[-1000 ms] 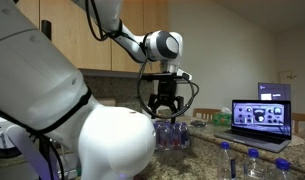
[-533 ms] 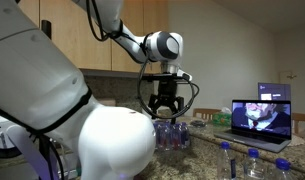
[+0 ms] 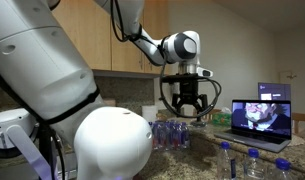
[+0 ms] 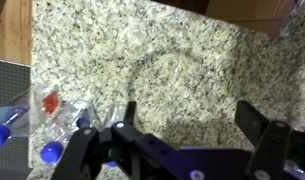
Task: Move the three bottles to the left, one at a time
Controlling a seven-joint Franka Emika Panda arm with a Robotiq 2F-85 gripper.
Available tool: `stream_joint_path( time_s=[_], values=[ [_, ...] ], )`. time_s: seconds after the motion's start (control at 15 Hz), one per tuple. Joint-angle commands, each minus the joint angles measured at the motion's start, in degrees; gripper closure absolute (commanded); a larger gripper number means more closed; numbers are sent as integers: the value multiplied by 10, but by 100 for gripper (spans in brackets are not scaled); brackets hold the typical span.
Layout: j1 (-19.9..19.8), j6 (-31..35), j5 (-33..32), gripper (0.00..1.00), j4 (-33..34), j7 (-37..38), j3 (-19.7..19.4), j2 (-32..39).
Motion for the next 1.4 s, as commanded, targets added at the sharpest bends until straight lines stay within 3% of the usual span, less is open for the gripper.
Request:
stream_joint_path(
  time_s=[0.0,0.27,0.33,0.67,1.33],
  values=[
    [-39,27,-43,0,46,-6,-21,65],
    [-58,94,-62,0,90,-10,-45,169],
    [-52,73,-52,0,57,-2,-39,111],
    [-52,76,-52,0,66,-2,-39,126],
    [-41,-6,-52,0,242,-18,-24,329]
  ],
)
